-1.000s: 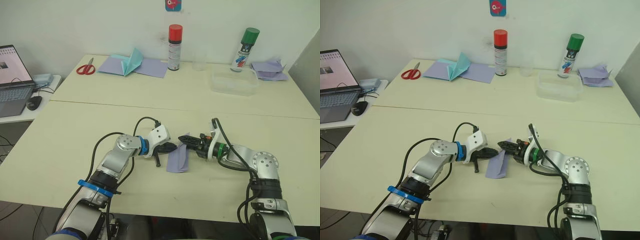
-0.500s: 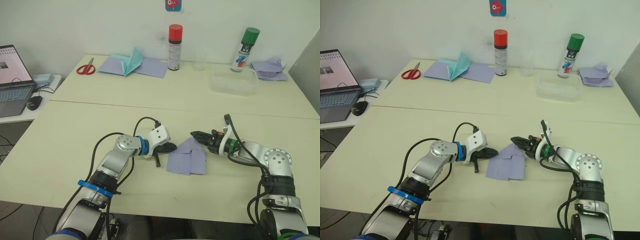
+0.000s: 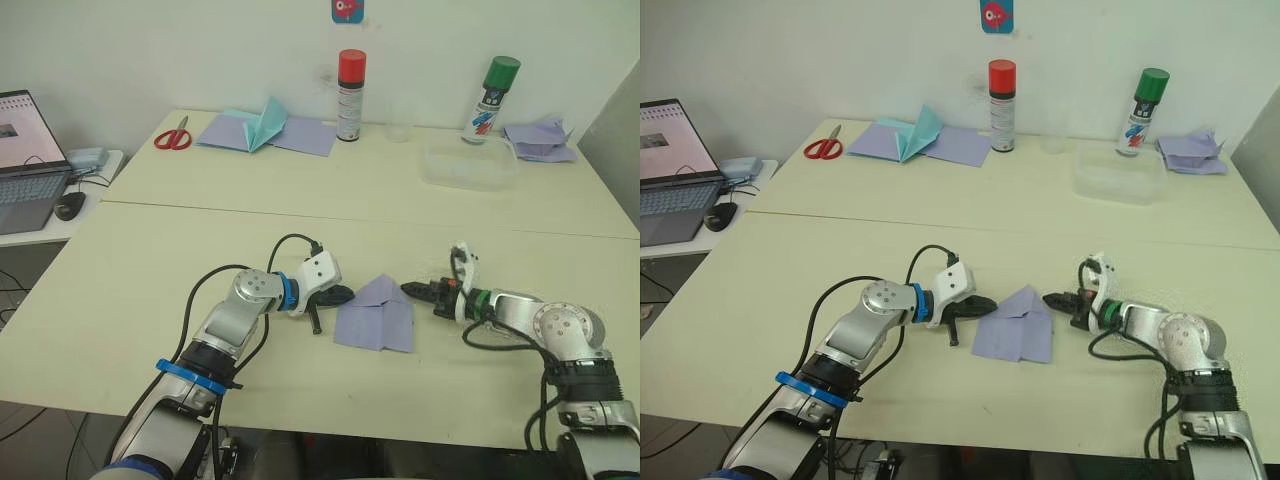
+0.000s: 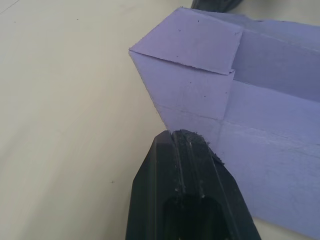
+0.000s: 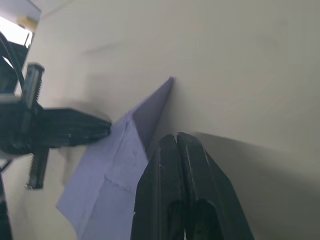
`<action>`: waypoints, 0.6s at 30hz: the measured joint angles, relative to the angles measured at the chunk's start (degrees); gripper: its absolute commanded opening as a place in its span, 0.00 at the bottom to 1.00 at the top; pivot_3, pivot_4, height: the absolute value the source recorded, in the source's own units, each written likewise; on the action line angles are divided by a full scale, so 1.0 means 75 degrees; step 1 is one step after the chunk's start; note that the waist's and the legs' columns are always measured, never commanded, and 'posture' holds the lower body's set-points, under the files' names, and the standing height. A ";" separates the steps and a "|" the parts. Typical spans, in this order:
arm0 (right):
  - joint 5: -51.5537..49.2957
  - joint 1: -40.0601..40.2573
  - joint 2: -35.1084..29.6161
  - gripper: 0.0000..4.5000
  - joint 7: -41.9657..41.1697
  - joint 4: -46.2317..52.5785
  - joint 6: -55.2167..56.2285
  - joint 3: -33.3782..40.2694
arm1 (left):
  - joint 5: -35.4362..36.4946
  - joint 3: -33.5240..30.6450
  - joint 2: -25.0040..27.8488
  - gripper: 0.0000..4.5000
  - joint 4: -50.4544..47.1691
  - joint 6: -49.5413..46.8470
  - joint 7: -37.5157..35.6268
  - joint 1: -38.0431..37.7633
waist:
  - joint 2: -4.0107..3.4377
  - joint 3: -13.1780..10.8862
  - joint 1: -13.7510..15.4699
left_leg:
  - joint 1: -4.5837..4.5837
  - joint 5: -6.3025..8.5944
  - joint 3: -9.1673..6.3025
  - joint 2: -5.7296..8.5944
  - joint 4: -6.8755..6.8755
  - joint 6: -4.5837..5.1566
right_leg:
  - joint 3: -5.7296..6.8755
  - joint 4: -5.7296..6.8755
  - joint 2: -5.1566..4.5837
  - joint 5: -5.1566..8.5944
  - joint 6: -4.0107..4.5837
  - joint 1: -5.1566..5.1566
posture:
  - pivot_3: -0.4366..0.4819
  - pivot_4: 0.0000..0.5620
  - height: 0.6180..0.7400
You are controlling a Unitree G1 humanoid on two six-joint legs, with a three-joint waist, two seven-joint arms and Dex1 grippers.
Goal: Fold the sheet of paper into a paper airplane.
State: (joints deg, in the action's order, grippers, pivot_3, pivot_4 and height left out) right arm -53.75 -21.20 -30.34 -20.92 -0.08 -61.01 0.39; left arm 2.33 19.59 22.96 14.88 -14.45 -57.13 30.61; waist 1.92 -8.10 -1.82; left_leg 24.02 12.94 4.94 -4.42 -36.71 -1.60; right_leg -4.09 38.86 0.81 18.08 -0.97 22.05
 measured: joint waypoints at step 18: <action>-0.0117 -0.0154 0.1304 0.00 -0.0462 0.0131 -0.1283 0.0658 | -0.0001 0.0000 -0.0003 0.00 0.0027 -0.0010 0.0001 0.0029 | -0.0001 0.0000 0.0000 | -0.0002 0.0000 -0.0001 0.0000 -0.0001 0.0000 | 0.0001 0.0003 0.0003 0.0000 0.0001 -0.0001 | 0.48 0.27 1.00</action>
State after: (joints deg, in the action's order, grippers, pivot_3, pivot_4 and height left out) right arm -54.62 -22.35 -20.55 -24.39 0.90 -70.63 5.33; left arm 2.32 19.59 22.93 15.08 -14.53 -57.13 30.83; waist 1.92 -8.10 -1.82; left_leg 24.00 12.94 4.93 -4.42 -36.71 -1.60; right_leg -4.08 38.88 0.84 18.08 -0.96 22.04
